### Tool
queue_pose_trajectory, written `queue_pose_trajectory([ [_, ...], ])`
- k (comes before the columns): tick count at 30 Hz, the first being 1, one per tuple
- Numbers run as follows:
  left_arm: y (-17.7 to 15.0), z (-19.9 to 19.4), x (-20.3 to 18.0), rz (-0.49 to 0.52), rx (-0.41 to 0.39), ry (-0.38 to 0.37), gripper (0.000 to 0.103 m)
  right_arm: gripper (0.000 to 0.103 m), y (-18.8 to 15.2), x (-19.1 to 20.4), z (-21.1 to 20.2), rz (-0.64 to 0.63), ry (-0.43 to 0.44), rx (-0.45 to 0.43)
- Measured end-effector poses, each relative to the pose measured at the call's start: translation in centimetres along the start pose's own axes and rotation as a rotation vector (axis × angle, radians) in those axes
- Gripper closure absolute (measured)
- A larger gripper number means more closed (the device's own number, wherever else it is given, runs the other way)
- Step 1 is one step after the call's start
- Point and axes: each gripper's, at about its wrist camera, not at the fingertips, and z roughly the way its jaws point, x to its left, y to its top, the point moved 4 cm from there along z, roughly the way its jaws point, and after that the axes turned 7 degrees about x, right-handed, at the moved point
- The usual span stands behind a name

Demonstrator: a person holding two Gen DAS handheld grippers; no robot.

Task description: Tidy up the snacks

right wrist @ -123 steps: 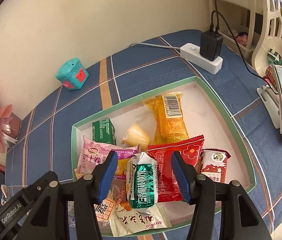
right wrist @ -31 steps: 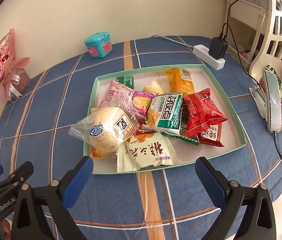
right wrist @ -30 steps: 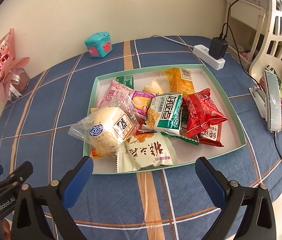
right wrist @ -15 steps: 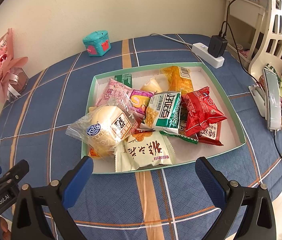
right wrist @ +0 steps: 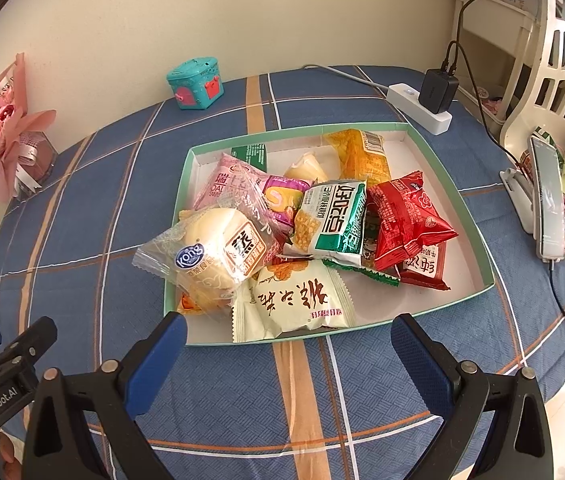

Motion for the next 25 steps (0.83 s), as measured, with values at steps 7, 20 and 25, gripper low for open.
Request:
queue_pose_trajectory([
  [7,-0.01,-0.02,-0.23,0.011,-0.003,-0.008,0.001,0.0,-0.04,0.04,0.07,0.0,0.001,0.005],
  [20,-0.02,-0.32,-0.4,0.014,-0.024,-0.003,0.001,0.0,-0.04,-0.05,0.18,-0.001,0.003,0.013],
  [25,0.03,-0.42,-0.27,0.01,-0.029,-0.009,0.001,0.0,-0.03,-0.07,0.18,0.001,0.005,0.014],
])
